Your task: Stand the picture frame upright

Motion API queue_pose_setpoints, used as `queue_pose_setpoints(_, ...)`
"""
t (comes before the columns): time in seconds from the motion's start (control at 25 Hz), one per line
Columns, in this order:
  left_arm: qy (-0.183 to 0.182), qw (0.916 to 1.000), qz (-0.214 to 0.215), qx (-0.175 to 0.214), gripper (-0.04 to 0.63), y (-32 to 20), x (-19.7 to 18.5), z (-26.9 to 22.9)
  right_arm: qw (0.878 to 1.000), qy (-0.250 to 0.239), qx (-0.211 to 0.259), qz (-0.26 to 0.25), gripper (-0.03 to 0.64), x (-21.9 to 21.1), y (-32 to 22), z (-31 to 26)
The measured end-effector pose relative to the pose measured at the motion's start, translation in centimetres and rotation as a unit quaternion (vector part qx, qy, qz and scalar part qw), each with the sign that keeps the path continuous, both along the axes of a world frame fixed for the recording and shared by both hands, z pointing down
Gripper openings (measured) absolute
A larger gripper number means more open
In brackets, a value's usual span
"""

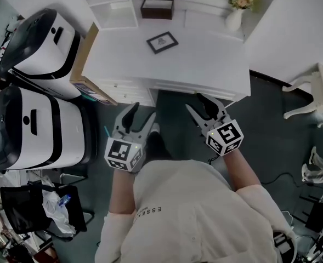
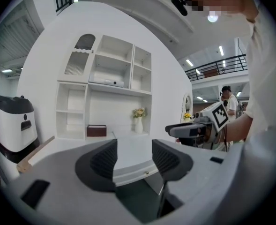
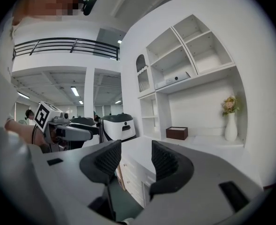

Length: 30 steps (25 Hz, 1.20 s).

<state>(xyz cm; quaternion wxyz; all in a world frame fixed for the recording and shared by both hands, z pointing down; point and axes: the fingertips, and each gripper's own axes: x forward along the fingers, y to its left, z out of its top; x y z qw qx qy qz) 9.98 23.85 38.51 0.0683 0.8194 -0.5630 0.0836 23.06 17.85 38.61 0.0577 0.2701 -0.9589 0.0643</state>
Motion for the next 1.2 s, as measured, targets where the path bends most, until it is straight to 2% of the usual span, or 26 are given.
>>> queue_pose_setpoints(0.44,0.013,0.998,0.06,-0.019,0.213,-14.5,-10.5,-0.3,0.999,0.03,-0.024,0.038,0.198,-10.3,-13.0,0.1)
queue_pose_setpoints(0.72,0.034,0.9946,0.083,-0.052,0.213,-22.1,-15.7,0.5,0.995,0.034,-0.044,0.082,0.198,-14.3,-20.5,0.9)
queue_pose_setpoints(0.92,0.024,0.9936,0.085,-0.071,0.213,-25.0,-17.7,2.0,0.992,0.049,-0.069,0.093,0.198,-16.5,-24.0,2.6)
queue_pose_setpoints(1.04,0.034,0.9927,0.076,-0.087,0.213,-26.1,-18.1,3.3,0.991,0.067,-0.076,0.084,0.198,-17.4,-25.4,3.7)
queue_pose_setpoints(1.2,0.025,0.9925,0.063,-0.102,0.213,-28.4,-18.0,4.9,0.989,0.084,-0.094,0.071,0.198,-17.4,-28.5,5.5)
